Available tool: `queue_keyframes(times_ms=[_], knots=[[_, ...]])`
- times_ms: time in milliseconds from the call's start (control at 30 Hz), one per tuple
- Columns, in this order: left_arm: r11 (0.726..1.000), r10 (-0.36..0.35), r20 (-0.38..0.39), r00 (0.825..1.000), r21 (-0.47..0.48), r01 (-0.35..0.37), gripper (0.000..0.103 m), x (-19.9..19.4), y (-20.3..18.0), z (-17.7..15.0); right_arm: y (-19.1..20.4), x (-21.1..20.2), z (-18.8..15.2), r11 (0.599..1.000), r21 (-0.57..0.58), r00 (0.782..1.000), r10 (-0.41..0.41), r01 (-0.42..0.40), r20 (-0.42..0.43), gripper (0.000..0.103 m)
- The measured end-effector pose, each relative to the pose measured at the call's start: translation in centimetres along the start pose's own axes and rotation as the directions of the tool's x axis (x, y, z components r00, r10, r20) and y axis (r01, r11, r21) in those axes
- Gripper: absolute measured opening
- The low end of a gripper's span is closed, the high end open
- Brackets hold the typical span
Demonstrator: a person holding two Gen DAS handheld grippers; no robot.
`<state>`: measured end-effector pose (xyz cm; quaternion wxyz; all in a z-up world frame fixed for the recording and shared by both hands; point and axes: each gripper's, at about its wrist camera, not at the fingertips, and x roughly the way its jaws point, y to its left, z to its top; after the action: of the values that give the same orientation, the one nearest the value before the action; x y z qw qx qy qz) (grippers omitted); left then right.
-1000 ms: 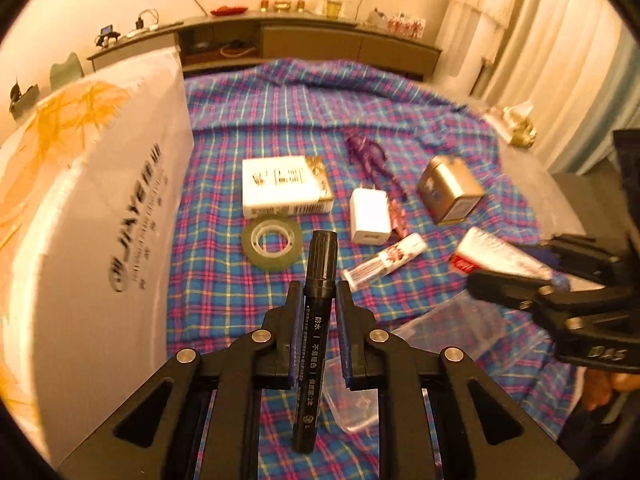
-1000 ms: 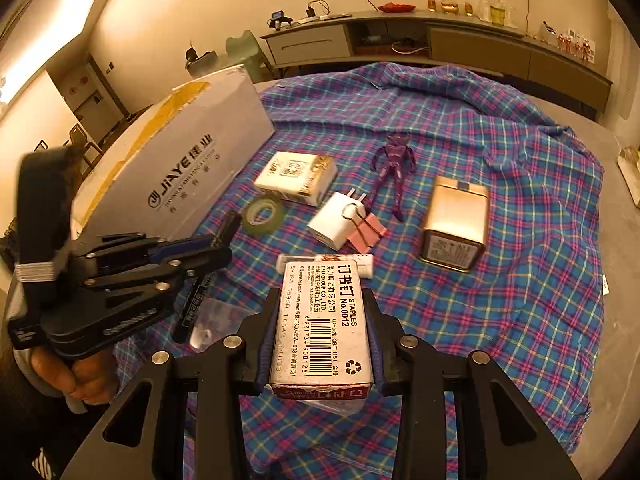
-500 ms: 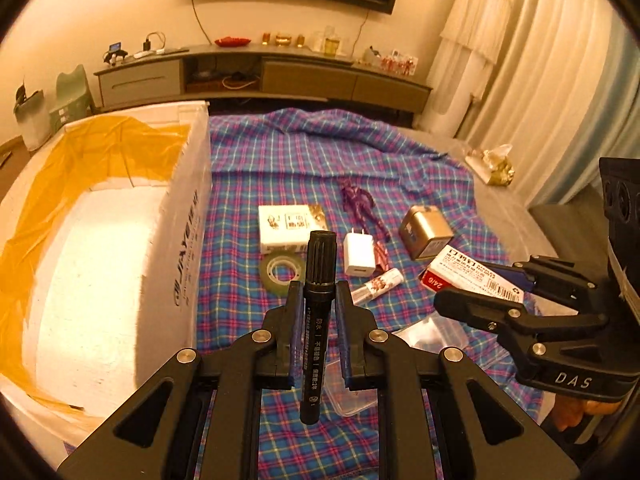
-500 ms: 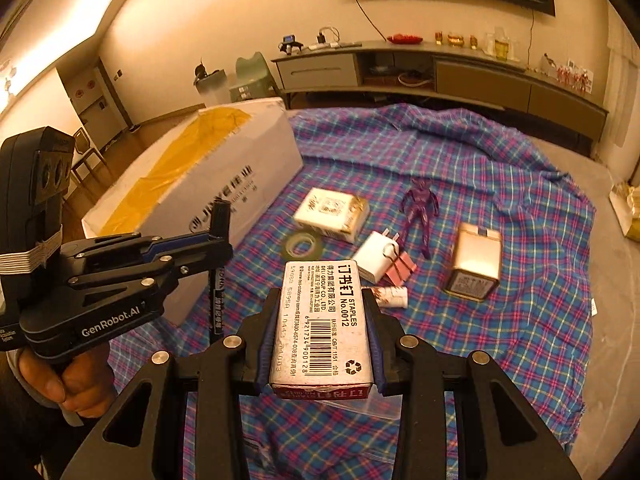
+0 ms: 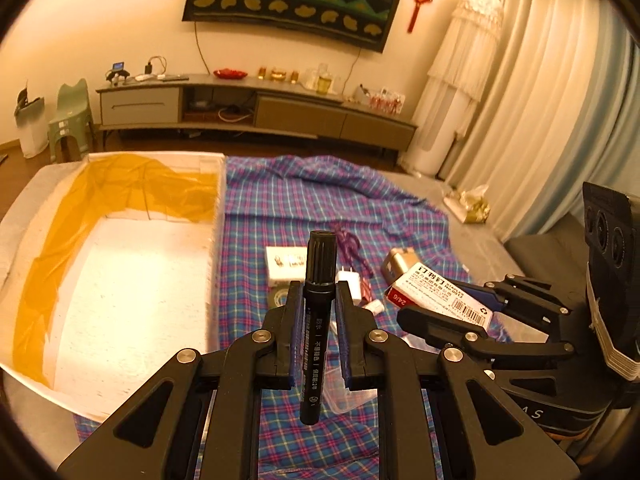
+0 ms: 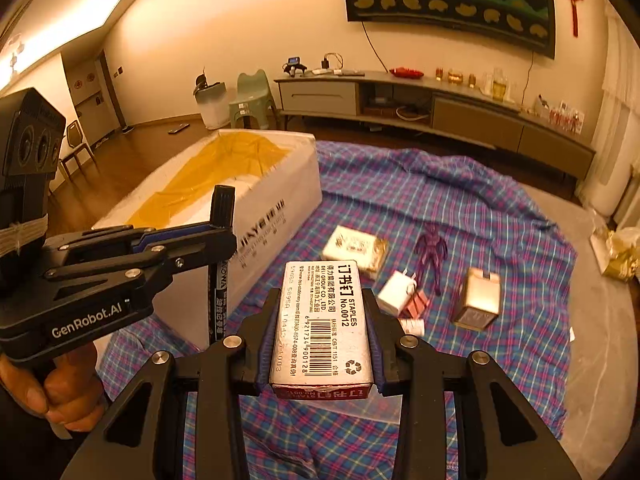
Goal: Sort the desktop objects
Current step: 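Carry the staples box in the right gripper toward the white bin while the left carries the black marker, then lower both items into the bin and open both grippers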
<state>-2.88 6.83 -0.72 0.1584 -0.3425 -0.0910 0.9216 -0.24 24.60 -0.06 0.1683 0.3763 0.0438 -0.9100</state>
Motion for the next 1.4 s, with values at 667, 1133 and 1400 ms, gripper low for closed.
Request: queue_keyframes(times_ms=[667,1133,1400], knots=[[0.991,-0.047,0.160,0.986,-0.116,0.066,0.015,-6.3,6.1,2.6,9.0,-1.2,4.8,0.992,-0.121,0.999,-0.029,0.031,0.017,0.039],[0.971,0.004,0.199,0.980,-0.234,0.043,0.015,-7.6,12.0,3.2,14.9,0.9,7.0,0.979,-0.205,1.000,-0.008,0.008,-0.002,0.039],[0.961,0.040,0.179,0.983,-0.276,0.011,0.015,-6.8,14.0,3.5,16.3,3.4,8.3,0.975,-0.223,0.999,0.009,-0.018,-0.041,0.039]])
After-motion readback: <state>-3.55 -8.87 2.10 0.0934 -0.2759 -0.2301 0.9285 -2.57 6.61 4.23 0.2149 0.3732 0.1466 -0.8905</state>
